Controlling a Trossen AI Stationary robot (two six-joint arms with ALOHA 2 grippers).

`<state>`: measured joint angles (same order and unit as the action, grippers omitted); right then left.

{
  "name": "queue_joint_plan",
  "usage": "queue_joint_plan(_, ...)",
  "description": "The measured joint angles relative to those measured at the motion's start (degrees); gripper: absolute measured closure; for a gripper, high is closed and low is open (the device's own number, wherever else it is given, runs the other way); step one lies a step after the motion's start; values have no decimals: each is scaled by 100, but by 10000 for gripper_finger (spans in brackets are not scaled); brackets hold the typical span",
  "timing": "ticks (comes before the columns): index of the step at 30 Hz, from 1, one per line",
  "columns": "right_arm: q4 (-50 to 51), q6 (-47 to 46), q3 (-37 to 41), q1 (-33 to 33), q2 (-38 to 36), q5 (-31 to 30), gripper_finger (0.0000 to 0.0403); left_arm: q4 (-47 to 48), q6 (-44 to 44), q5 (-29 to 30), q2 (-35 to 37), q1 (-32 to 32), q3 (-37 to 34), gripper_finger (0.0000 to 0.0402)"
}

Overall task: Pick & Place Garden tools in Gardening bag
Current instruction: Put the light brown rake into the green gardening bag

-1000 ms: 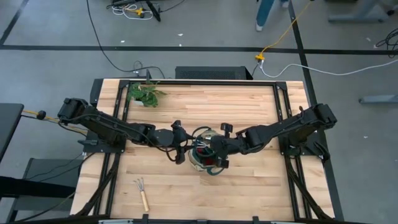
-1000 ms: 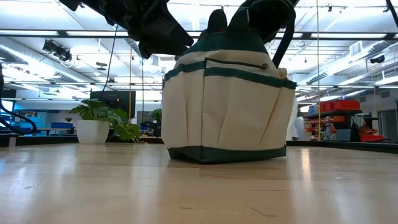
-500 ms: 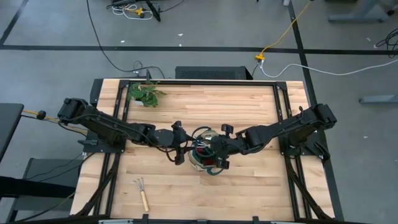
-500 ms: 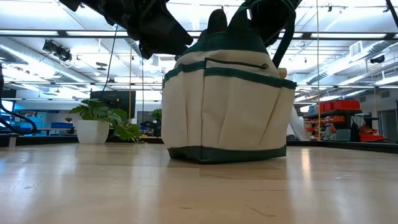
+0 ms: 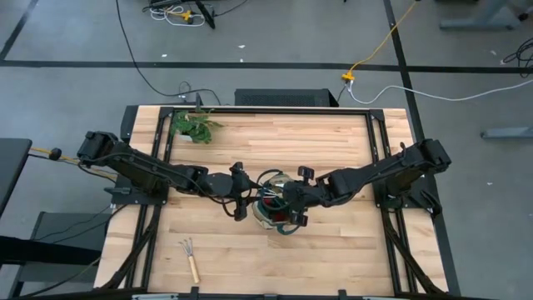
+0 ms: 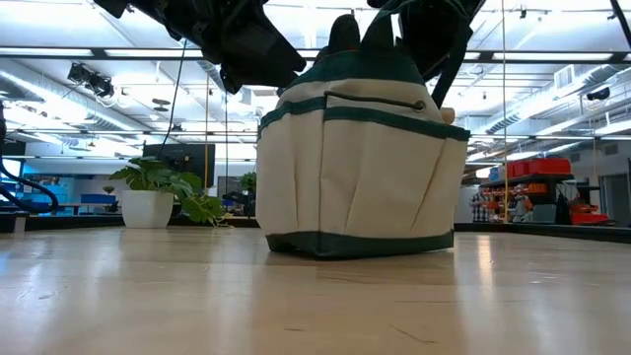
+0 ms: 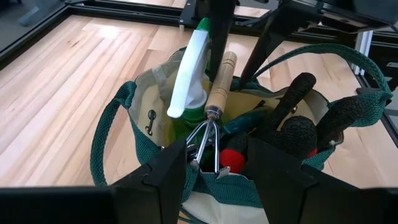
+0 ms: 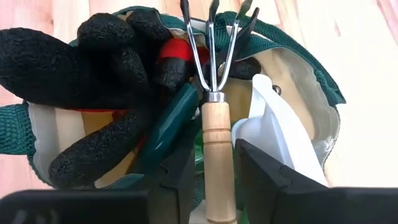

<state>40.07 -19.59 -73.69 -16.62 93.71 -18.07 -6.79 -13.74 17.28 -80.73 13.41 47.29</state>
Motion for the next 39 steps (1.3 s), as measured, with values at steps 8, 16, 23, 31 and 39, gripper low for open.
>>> queue_joint_plan(8,-23,-33,4,91,186,97,284,31,-2,0,0,0,1,223)
queue_joint_plan(16,-58,82,4,95,284,-53,314,83,-18,-5,0,2,2,223)
queue_joint_plan(23,-23,163,4,104,282,48,359,76,-18,-55,0,0,2,223)
queue_joint_plan(31,-58,266,-110,103,282,-2,359,76,-9,-55,0,2,2,223)
queue_joint_plan(39,-101,248,-431,-32,282,-288,359,68,4,-79,4,9,2,223)
